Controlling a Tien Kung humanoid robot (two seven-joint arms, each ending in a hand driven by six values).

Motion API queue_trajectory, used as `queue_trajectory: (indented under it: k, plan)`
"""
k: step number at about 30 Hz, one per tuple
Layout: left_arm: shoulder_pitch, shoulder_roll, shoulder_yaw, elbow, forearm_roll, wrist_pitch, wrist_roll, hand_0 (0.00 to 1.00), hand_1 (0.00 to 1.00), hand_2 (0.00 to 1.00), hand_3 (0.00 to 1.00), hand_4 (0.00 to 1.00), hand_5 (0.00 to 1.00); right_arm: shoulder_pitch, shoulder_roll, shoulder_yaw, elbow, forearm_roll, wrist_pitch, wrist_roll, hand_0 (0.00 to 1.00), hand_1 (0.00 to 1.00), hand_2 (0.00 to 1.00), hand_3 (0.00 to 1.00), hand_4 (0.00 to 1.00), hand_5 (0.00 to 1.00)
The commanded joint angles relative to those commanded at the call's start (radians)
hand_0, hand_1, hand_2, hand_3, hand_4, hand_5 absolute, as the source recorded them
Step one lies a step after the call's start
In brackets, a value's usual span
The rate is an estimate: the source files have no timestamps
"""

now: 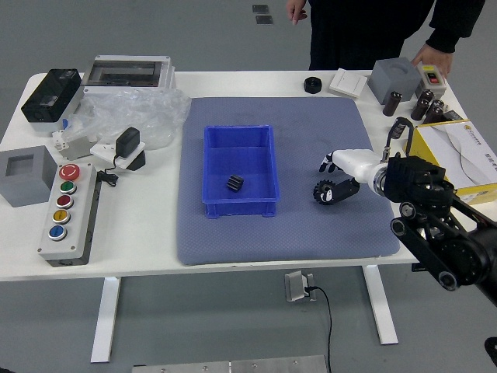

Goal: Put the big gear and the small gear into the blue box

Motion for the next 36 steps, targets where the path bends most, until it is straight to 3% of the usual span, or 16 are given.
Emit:
queue_trajectory:
  k: [36]
  plan:
    - [0.004,-0.003,0.000,0.000,-0.002,-0.001,0.003,0.901,0.886,0.895,0.877,0.857,0.561,-0.014,0.034,-0.011,0.002,-0.053,0.033,-0.035,0.591,0.624,0.718,0.746,0.750,0.340]
